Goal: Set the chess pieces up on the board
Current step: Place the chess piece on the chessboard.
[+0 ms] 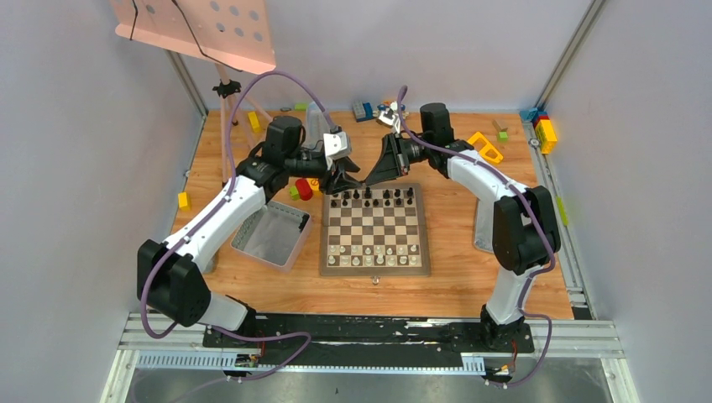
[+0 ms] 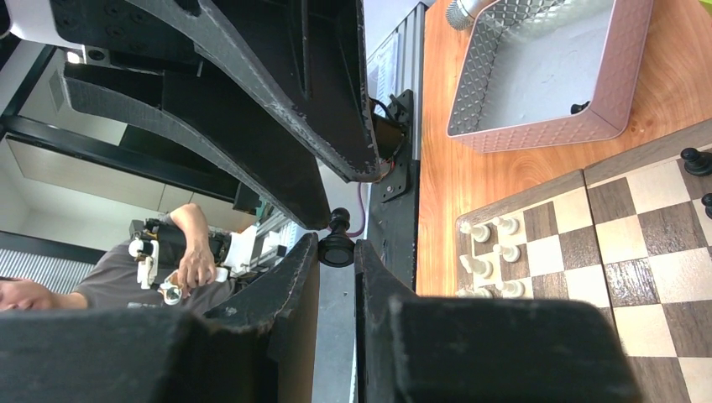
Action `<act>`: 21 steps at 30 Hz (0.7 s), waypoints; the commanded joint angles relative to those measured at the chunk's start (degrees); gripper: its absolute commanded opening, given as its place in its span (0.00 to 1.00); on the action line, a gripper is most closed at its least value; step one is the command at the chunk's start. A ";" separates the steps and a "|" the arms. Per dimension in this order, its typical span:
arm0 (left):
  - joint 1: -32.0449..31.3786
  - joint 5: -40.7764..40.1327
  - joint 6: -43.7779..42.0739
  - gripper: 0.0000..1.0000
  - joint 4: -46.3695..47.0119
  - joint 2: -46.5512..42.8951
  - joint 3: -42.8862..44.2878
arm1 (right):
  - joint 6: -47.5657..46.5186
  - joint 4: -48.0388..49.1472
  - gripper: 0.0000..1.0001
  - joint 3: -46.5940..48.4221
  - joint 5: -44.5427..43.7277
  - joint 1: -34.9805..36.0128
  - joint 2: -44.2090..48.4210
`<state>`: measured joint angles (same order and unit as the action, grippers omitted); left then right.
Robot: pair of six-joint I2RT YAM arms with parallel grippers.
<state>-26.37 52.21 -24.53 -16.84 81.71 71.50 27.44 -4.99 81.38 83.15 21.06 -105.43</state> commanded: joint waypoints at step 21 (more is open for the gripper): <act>-1.09 0.96 1.18 0.40 3.74 0.47 -0.65 | 4.10 6.55 0.00 -0.05 1.32 -0.19 1.15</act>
<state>-27.03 52.21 -23.88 -14.72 82.00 70.50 30.61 -1.63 81.36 83.29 21.06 -105.43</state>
